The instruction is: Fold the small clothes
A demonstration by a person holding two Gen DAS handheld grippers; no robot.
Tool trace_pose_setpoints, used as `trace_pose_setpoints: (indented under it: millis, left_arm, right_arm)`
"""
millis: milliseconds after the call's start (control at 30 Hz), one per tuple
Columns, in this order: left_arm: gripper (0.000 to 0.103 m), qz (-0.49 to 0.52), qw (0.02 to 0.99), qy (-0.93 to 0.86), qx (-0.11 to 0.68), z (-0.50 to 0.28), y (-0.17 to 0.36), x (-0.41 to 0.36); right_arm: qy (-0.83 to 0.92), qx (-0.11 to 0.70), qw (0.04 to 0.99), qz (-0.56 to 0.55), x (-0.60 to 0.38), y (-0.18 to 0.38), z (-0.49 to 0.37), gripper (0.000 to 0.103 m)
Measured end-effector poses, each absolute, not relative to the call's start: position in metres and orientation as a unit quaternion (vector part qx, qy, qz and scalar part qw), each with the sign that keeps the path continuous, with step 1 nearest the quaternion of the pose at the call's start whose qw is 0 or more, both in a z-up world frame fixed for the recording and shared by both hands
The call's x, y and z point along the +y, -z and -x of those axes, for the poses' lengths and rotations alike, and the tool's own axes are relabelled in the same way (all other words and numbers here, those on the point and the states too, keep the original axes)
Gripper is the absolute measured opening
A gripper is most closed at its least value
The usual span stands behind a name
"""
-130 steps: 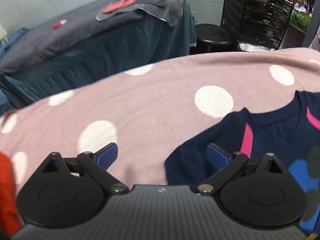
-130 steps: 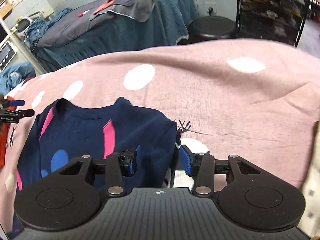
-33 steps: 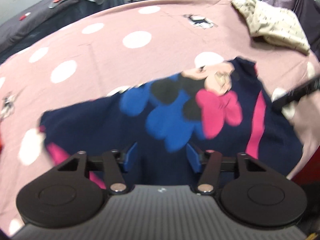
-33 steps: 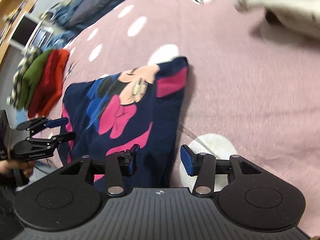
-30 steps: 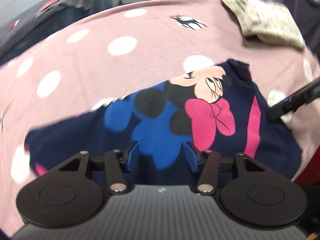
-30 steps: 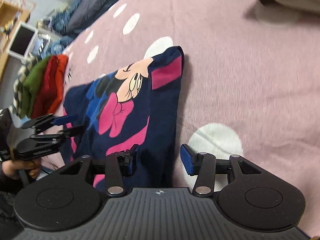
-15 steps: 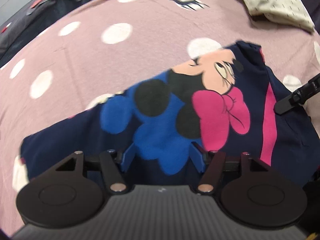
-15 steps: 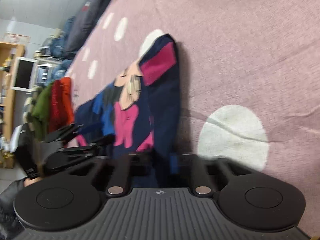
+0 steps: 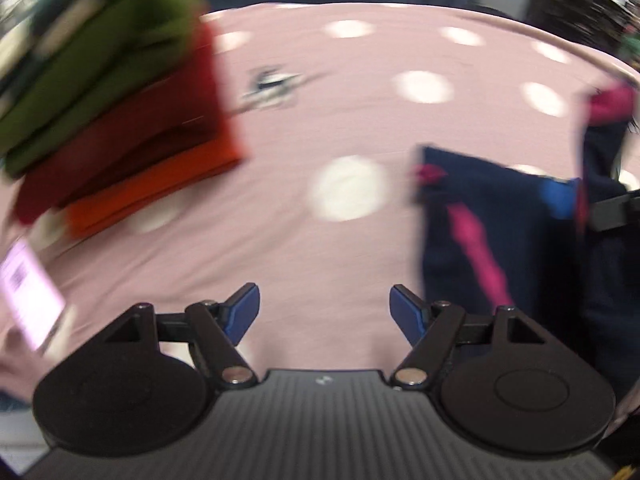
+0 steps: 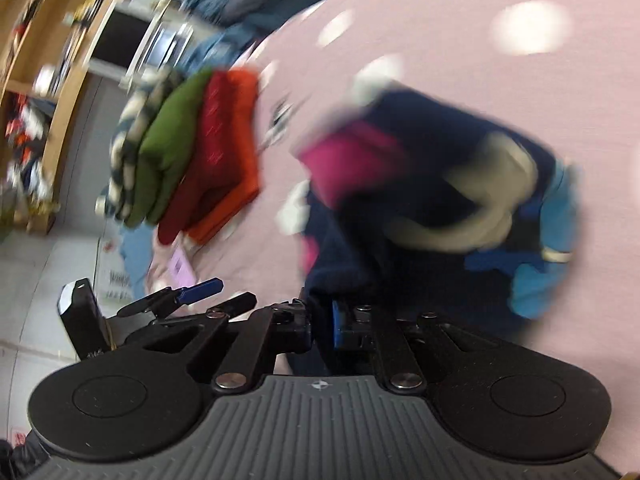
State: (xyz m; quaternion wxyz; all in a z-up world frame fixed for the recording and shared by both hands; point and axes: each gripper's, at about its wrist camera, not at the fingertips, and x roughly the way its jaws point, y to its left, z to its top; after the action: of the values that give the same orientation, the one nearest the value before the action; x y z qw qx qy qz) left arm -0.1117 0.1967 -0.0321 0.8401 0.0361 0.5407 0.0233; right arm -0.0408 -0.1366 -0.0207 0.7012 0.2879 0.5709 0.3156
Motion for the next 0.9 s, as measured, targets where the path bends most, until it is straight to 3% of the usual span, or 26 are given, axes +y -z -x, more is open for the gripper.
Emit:
trace_pose_setpoints:
  millis: [100,233,300,467,533,567,667,733,800,900]
  left_arm:
    - [0.073,-0.019,0.838,-0.053,0.543,0.123,0.032,0.228]
    - [0.076,0.001,0.839,-0.055,0.541,0.132,0.031,0.241]
    - [0.076,0.017,0.842,-0.046,0.537,0.134,0.032,0.24]
    - [0.076,0.043,0.847,0.017,0.529,0.135,0.029,0.215]
    - [0.077,0.066,0.848,0.045,0.523,0.134,0.024,0.206]
    - [0.083,0.09,0.848,0.053,0.52,0.134,0.023,0.204]
    - [0.085,0.159,0.852,0.052,0.497,0.131,0.017,0.2]
    - [0.085,0.164,0.866,0.07,0.467,0.124,0.009,0.188]
    - [0.085,0.119,0.865,0.084,0.481,0.108,0.009,0.17]
    - [0.082,0.053,0.855,0.047,0.514,0.086,0.018,0.151]
  right_arm:
    - [-0.331,0.601,0.685,-0.244,-0.072,0.037,0.033,0.021]
    - [-0.294,0.652,0.672,-0.192,-0.042,0.065,0.044,0.064]
    - [-0.292,0.655,0.659,-0.227,-0.054,0.066,0.048,0.077]
    - [-0.331,0.601,0.689,-0.234,-0.097,0.029,0.047,0.08]
    - [-0.312,0.588,0.717,-0.21,-0.124,0.021,0.049,0.094]
    - [-0.297,0.585,0.726,-0.208,-0.138,0.021,0.049,0.099]
    - [-0.258,0.59,0.734,-0.215,-0.177,0.029,0.045,0.097]
    - [-0.235,0.59,0.744,-0.208,-0.187,0.033,0.046,0.071]
    - [-0.256,0.576,0.747,-0.209,-0.191,0.031,0.051,0.058]
    - [-0.317,0.565,0.738,-0.186,-0.157,0.027,0.052,0.058]
